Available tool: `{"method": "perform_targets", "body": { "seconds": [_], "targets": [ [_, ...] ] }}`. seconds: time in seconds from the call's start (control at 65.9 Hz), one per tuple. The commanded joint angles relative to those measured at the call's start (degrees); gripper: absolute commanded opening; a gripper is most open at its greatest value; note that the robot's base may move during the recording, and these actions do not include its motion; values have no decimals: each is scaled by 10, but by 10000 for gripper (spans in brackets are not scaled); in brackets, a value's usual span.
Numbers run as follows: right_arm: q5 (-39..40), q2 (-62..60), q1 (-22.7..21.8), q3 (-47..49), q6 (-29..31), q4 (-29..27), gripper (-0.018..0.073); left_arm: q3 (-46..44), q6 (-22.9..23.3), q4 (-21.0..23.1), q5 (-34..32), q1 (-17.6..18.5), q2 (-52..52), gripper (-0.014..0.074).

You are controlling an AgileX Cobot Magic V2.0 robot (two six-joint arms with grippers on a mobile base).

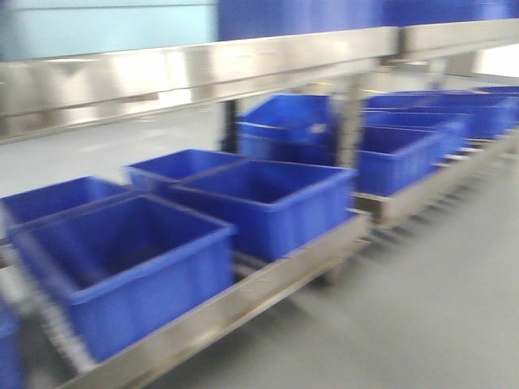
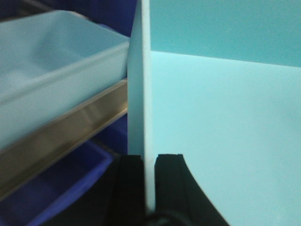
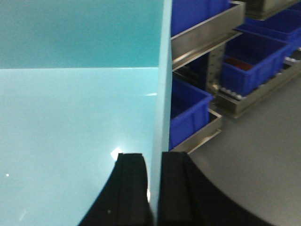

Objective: Move two blue bins to right shelf middle
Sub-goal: 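Drive the base away from the shelf holding the bin in both grippers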

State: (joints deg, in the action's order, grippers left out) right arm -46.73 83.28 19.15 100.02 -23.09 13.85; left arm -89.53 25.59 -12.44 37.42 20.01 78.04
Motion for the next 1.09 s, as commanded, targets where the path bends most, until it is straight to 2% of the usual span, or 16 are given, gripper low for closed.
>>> {"method": "perform_targets", "body": {
  "seconds": [0.0, 1.078],
  "targets": [
    [23, -6, 0, 6, 5, 12, -162, -4, 4, 0, -30, -1, -5, -111],
    [23, -6, 0, 6, 5, 11, -162, -4, 4, 0, -30, -1, -5, -111]
  ]
}}
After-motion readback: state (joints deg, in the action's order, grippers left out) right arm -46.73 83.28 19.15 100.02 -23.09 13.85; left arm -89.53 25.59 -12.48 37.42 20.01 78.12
